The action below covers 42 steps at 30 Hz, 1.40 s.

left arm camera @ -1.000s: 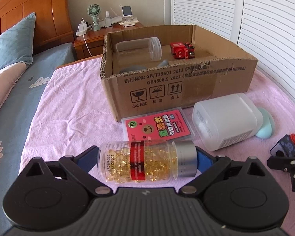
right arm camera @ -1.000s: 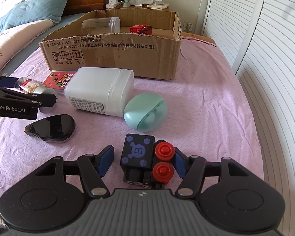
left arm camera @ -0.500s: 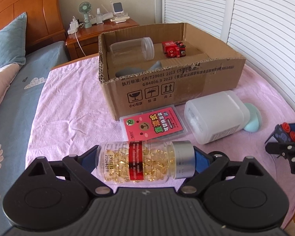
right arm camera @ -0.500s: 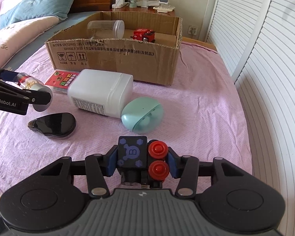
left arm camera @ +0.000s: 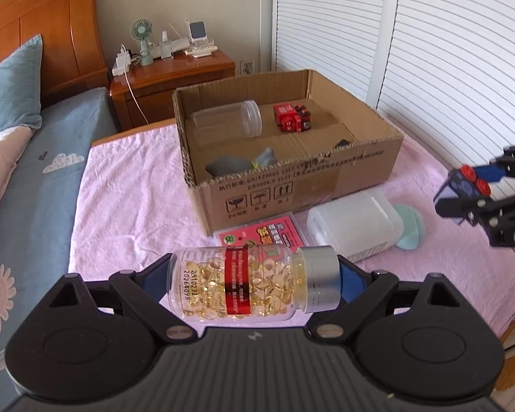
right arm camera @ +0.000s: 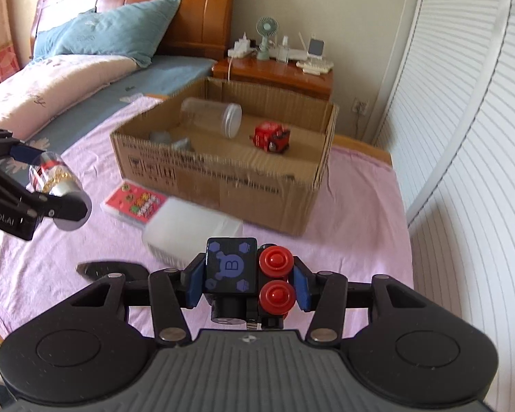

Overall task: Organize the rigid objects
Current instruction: 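Carry the toy car into the box and open the right tool while the left tool holds the capsule bottle, then lower the capsule bottle into the box and open the left tool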

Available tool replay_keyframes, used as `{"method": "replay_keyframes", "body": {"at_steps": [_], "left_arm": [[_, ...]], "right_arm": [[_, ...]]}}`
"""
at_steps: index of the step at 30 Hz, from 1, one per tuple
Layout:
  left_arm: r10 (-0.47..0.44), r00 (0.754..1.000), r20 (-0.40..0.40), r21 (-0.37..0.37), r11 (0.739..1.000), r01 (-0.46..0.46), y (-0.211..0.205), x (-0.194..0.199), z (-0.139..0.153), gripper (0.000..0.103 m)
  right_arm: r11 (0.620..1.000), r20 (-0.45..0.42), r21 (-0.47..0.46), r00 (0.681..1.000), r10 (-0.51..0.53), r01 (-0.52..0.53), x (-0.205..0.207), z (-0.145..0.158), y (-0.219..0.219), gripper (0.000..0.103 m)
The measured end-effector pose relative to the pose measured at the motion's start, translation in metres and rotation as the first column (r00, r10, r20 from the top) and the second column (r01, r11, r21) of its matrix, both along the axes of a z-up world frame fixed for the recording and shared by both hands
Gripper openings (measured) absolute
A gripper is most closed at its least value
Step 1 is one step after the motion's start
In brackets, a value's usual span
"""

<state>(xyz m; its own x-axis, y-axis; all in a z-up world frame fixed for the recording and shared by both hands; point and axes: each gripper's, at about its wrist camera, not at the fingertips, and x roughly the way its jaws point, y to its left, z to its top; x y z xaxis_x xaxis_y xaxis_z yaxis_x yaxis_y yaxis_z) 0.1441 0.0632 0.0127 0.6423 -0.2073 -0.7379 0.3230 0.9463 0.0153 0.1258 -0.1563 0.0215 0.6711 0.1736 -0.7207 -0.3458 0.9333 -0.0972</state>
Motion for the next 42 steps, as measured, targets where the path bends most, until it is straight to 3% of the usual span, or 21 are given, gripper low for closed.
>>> {"method": "replay_keyframes", "body": {"at_steps": [12,24,26,31,33,42], "left_arm": [[0.044,0.998,0.037,-0.008,0.999,-0.044,0.016,0.013,0.013,0.094],[0.070,0.996,0.053,-0.006,0.998,-0.070,0.024,0.028,0.012,0.094],[0.071,0.996,0.051,-0.002,0.997,-0.071,0.024,0.030,0.011,0.094],[0.073,0.996,0.050,0.006,0.997,-0.073,0.022,0.033,0.011,0.094],[0.070,0.996,0.050,0.006,0.998,-0.070,0.021,0.035,0.013,0.094],[0.045,0.998,0.051,0.016,0.999,-0.046,0.002,0.051,0.028,0.094]], "right_arm": [[0.996,0.077,-0.005,0.994,0.084,-0.084,0.078,0.032,0.025,0.055],[0.993,-0.022,0.018,0.993,0.120,-0.119,0.157,-0.006,0.063,0.056],[0.992,-0.029,0.035,0.992,0.120,-0.119,0.158,-0.011,0.064,0.061],[0.991,-0.019,0.065,0.993,0.117,-0.116,0.148,-0.010,0.061,0.095],[0.991,-0.008,0.076,0.994,0.109,-0.108,0.138,-0.005,0.056,0.103],[0.998,-0.014,0.063,1.000,-0.003,0.004,0.084,0.013,0.032,0.103]]}}
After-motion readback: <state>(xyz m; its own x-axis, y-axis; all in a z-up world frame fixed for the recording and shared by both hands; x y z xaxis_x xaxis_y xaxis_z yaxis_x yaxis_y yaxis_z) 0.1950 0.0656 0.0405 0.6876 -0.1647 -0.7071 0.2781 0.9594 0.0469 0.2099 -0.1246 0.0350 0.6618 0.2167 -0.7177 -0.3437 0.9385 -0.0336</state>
